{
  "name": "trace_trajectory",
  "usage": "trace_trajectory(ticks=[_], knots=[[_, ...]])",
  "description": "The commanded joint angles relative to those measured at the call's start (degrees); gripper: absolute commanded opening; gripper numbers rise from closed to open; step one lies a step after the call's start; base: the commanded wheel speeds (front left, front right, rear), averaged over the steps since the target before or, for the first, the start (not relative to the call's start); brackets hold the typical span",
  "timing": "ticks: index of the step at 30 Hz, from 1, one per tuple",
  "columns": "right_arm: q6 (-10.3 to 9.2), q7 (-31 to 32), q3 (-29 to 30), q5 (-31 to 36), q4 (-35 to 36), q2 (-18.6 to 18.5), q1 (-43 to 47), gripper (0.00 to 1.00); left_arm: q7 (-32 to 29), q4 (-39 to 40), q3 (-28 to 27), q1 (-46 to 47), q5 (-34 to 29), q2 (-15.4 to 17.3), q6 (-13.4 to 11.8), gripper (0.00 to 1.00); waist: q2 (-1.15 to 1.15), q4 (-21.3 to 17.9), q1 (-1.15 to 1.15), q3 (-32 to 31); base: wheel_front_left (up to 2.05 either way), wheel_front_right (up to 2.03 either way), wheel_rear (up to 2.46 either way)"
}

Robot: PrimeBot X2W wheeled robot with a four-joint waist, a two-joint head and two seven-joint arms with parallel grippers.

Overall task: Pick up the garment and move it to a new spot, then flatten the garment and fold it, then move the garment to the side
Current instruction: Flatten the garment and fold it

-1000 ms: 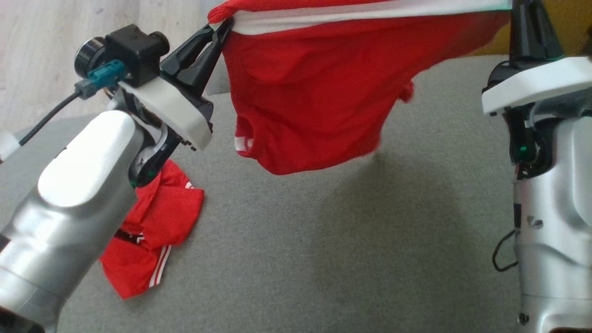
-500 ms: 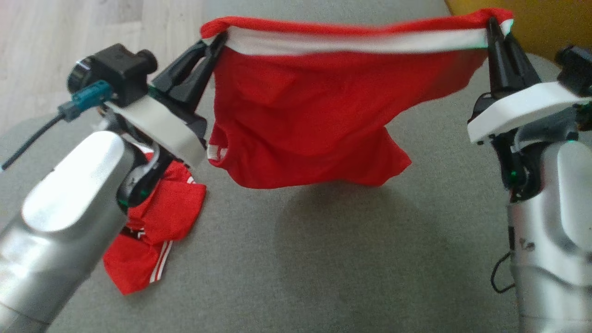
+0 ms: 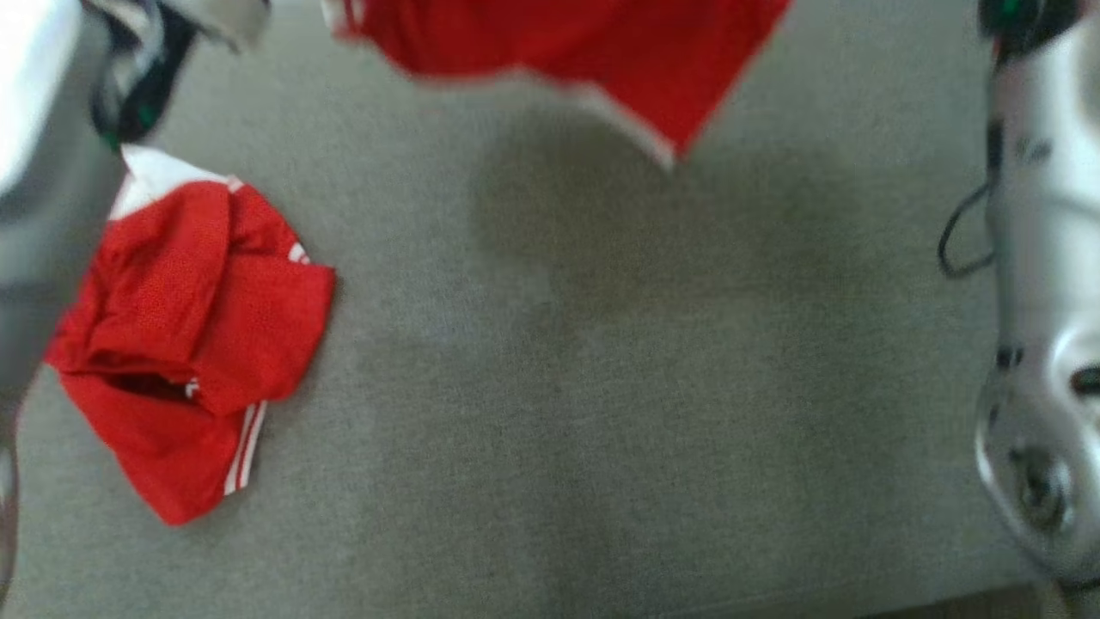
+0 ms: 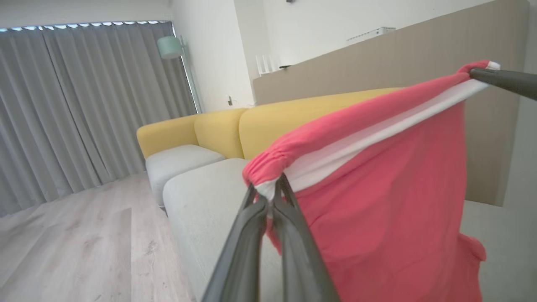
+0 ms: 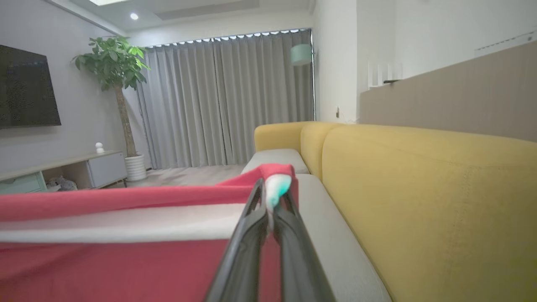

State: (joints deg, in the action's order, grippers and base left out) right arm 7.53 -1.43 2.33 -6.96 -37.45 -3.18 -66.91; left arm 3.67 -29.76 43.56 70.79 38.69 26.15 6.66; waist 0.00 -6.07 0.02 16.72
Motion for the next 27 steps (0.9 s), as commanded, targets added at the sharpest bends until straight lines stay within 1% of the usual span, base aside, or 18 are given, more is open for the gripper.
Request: trace_trajectory(ticks=[1, 5, 7, 10, 12, 17, 20, 25, 27], knots=[[-0.04, -2.33, 0.67, 0.21, -0.48, 0.3, -4.81, 0.0, 1.64, -0.72, -3.01, 6.12, -0.98, 2.04, 0.12, 0.0, 0.0, -0.64, -0.02, 4.7, 0.0, 0.0, 0.0], [-0.04, -9.43, 3.07, 1.23, -7.88, 0.3, -11.9, 0.0, 7.4, -5.26, -3.9, 12.63, -2.0, 0.1, 0.41, 0.0, 0.0, -0.73, -0.02, 7.57, 0.0, 0.0, 0.0], [-0.04, -11.52, 4.4, 1.91, -10.9, 0.3, -13.99, 0.0, 9.36, -6.99, -4.34, 14.6, -2.07, -1.26, 0.51, 0.0, 0.0, -0.75, -0.02, 8.57, 0.0, 0.0, 0.0], [-0.04, -12.74, 5.43, 3.42, -15.11, 0.3, -14.47, 0.0, 10.57, -8.12, -2.85, 14.34, -1.48, -2.89, 0.74, 0.0, 0.0, -0.61, -0.02, 9.68, 0.0, 0.0, 0.0], [-0.04, -13.12, 5.42, 4.42, -17.75, 0.3, -12.97, 0.0, 10.93, -7.9, -0.2, 12.4, -1.02, -3.15, 0.78, 0.0, 0.0, -0.55, -0.02, 9.61, 0.0, 0.0, 0.0], [-0.04, -13.33, 4.06, 7.73, -24.36, 0.24, -6.94, 0.0, 11.25, -5.24, 7.33, 5.59, 2.06, -2.16, 0.81, 0.0, 0.0, -0.22, -0.02, 8.88, 0.0, 0.0, 0.0], [-0.04, -12.12, 3.08, 9.18, -28.27, -0.64, -3.52, 0.0, 11.29, -3.61, 11.28, 1.01, 4.75, -1.2, 0.81, 0.0, 0.0, 0.18, -0.02, 7.69, 0.0, 0.0, 0.0], [-0.04, -8.59, -0.58, 8.55, -33.23, -2.4, 1.33, 0.0, 11.09, -0.43, 18.48, -6.73, 9.29, 0.74, 0.81, 0.0, 0.0, 0.48, -0.02, 4.34, 0.0, 0.0, 0.0], [-0.04, -7.63, -1.57, 8.07, -33.85, -2.72, 2.41, 0.0, 11.03, 0.23, 19.46, -8.15, 10.5, 1.14, 0.82, 0.0, 0.0, 0.55, -0.02, 3.57, 0.0, 0.0, 0.0]])
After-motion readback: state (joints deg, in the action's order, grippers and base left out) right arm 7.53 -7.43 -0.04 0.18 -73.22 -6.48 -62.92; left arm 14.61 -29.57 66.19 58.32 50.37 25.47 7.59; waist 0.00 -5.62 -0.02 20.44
